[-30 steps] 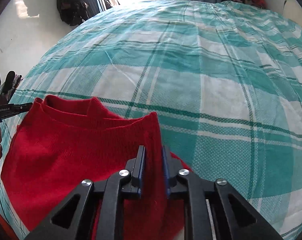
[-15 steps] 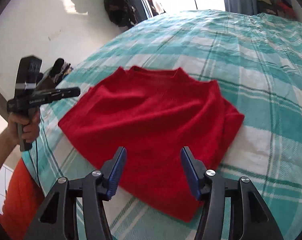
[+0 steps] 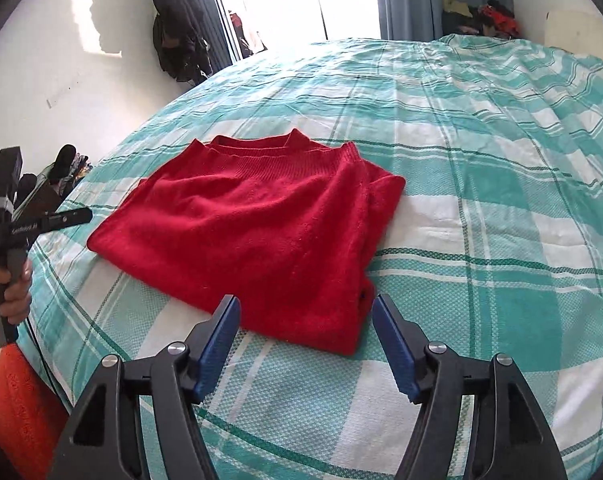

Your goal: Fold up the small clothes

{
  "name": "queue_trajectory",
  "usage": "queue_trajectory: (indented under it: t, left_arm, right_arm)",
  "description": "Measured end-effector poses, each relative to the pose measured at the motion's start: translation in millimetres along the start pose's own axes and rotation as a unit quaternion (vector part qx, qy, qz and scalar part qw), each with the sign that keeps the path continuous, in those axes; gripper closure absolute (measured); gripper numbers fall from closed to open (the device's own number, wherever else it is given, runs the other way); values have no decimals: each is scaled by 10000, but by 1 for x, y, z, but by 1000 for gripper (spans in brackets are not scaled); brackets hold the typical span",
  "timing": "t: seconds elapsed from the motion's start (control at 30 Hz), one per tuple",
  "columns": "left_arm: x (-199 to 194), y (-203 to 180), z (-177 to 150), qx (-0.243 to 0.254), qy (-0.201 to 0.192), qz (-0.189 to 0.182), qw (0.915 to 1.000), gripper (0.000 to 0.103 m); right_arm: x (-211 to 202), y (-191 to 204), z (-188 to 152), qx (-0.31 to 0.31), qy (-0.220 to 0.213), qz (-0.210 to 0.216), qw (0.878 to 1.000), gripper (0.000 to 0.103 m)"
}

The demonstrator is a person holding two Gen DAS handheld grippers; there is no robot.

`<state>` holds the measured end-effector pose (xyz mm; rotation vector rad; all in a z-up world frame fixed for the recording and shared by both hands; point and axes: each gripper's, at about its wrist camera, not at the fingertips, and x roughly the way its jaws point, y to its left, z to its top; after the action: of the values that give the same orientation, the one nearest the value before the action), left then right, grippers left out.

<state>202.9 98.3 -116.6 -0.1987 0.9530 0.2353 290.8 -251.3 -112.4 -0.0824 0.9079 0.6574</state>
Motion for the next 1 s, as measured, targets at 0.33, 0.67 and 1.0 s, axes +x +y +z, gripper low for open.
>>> queue_trajectory:
  t: [0.33, 0.67, 1.0]
  left_arm:
    - [32, 43, -75, -264, 334, 520, 9977, 1]
    - [36, 42, -81, -233, 146, 498, 9984, 1]
    - [36, 39, -82, -199, 105, 551, 9982, 1]
  right_arm:
    - [-1, -42, -65, 1004, 58, -1182, 9879, 8]
    - [19, -56, -94, 613, -259, -1151, 9911, 2]
    - [21, -55, -96, 554, -247, -1230, 9906, 1]
